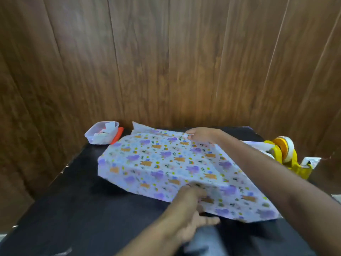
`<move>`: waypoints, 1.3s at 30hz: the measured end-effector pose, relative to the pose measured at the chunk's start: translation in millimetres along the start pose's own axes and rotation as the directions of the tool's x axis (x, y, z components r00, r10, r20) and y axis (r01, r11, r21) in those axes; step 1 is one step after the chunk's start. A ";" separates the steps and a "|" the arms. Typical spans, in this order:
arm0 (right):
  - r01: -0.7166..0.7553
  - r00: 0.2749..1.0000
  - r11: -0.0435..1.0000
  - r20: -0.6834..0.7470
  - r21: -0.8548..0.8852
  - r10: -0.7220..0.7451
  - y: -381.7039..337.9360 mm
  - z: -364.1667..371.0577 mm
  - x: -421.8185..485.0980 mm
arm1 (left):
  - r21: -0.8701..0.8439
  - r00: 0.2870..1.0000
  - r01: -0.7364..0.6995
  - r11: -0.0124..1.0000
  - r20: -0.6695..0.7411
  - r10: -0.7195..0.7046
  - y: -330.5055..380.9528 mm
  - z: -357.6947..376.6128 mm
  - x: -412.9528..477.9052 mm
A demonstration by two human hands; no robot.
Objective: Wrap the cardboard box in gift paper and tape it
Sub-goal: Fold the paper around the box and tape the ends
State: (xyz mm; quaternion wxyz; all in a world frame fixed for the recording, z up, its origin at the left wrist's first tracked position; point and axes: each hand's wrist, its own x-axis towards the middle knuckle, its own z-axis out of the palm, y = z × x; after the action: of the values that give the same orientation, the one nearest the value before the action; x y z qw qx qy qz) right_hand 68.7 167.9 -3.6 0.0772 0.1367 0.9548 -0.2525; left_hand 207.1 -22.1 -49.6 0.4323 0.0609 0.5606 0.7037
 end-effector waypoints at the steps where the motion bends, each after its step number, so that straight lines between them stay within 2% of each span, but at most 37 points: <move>1: 0.047 0.999 0.997 0.023 -0.060 -0.046 -4.9 3.3 3.2 | 0.049 0.999 0.018 0.999 0.044 -0.020 4.5 -1.2 -6.0; 3: 0.122 0.990 0.989 0.085 -0.089 -0.114 -8.1 10.9 9.0 | 0.170 0.999 -0.041 0.985 0.035 0.035 22.2 -8.8 -16.9; 4: 0.150 0.985 0.987 0.094 -0.053 -0.144 -7.9 14.6 10.7 | 0.249 0.989 -0.127 0.960 -0.038 0.141 34.4 -15.3 -18.2; 5: 0.182 0.979 0.983 0.095 -0.027 -0.179 -7.2 16.9 11.2 | 0.416 0.945 -0.228 0.880 -0.122 0.303 45.4 -23.9 -15.2; 6: 0.218 0.972 0.976 0.092 -0.014 -0.216 -7.0 19.9 11.9 | 0.668 0.855 -0.291 0.685 -0.140 0.499 55.4 -33.1 -12.0; 7: 0.257 0.964 0.966 0.080 -0.016 -0.255 -6.8 22.8 13.8 | 0.865 0.783 -0.278 0.417 -0.048 0.621 62.2 -41.1 -5.2; 8: 0.293 0.954 0.956 0.072 -0.023 -0.290 -7.7 26.1 14.6 | 0.959 0.787 -0.227 0.167 0.079 0.612 65.5 -46.9 2.8; 9: 0.324 0.944 0.946 0.068 -0.023 -0.322 -9.1 30.2 17.3 | 0.981 0.848 -0.192 0.018 0.156 0.507 65.0 -52.0 12.0; 10: 0.362 0.931 0.932 0.064 -0.006 -0.361 -12.2 32.3 19.6 | 0.986 0.910 -0.157 -0.058 0.167 0.381 62.2 -54.5 21.5; 11: 0.379 0.923 0.925 0.056 0.039 -0.380 -14.1 34.5 21.8 | 0.982 0.939 -0.116 -0.148 0.158 0.307 56.0 -55.7 31.3; 12: 0.386 0.919 0.918 0.045 0.096 -0.391 -16.9 34.7 22.5 | 0.971 0.942 -0.076 -0.227 0.144 0.303 50.4 -54.1 38.6; 13: 0.397 0.914 0.907 0.030 0.140 -0.405 -18.9 33.6 23.6 | 0.964 0.932 -0.037 -0.264 0.128 0.338 45.6 -51.8 46.1; 15: 0.410 0.908 0.894 0.013 0.183 -0.419 -21.0 29.3 24.5 | 0.967 0.904 0.022 -0.255 0.090 0.419 40.7 -42.2 56.6; 17: 0.421 0.906 0.899 -0.011 0.125 -0.423 -22.4 30.1 21.7 | 0.971 0.885 0.052 -0.234 0.064 0.461 36.1 -36.6 56.9; 19: 0.449 0.886 0.891 -0.092 -0.073 -0.454 -21.4 33.8 19.4 | 0.968 0.889 0.008 -0.252 0.109 0.446 35.2 -40.6 51.7; 21: 0.478 0.834 0.832 -0.150 -0.283 -0.530 -21.0 37.3 14.0 | 0.965 0.911 -0.064 -0.256 0.161 0.380 39.6 -50.7 43.0; 23: 0.457 0.810 0.781 -0.162 -0.426 -0.563 -17.6 40.9 13.7 | 0.954 0.926 -0.116 -0.277 0.205 0.318 42.9 -60.2 36.6; 25: 0.397 0.821 0.740 -0.150 -0.543 -0.550 -18.9 44.1 16.4 | 0.933 0.926 -0.151 -0.326 0.249 0.284 44.2 -62.9 33.9; 27: 0.339 0.823 0.626 -0.101 -0.702 -0.559 -20.1 46.8 21.1 | 0.914 0.925 -0.169 -0.368 0.276 0.261 44.1 -63.6 34.1; 28: 0.323 0.811 0.533 -0.061 -0.782 -0.582 -21.4 46.3 20.4 | 0.914 0.923 -0.176 -0.366 0.282 0.260 44.2 -63.9 34.3; 29: 0.335 0.800 0.491 -0.032 -0.804 -0.600 -19.9 47.4 23.3 | 0.914 0.921 -0.178 -0.364 0.285 0.266 44.4 -64.9 34.5; 30: 0.351 0.798 0.502 -0.028 -0.791 -0.602 -19.4 47.7 24.5 | 0.911 0.916 -0.178 -0.372 0.292 0.276 44.8 -65.3 34.2; 33: 0.364 0.725 0.474 -0.075 -0.801 -0.684 -18.7 45.3 29.5 | 0.890 0.892 -0.150 -0.430 0.309 0.329 44.3 -65.8 35.8; 35: 0.328 0.746 0.433 -0.052 -0.839 -0.664 -23.7 45.2 25.0 | 0.872 0.859 -0.126 -0.472 0.334 0.388 42.9 -65.3 38.1; 36: 0.292 0.781 0.456 -0.066 -0.841 -0.620 -24.8 47.1 23.4 | 0.865 0.847 -0.114 -0.488 0.342 0.408 42.1 -64.6 39.7; 39: 0.259 0.768 0.544 -0.171 -0.798 -0.617 -27.9 49.7 18.1 | 0.853 0.826 -0.072 -0.516 0.341 0.448 40.3 -64.4 43.7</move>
State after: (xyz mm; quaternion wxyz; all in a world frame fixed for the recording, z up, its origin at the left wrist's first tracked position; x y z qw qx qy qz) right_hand 47.0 123.7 -37.4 -0.1569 -0.1048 0.9654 0.1798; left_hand 121.5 -39.8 -56.5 -0.0987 0.4592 0.8828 -0.0025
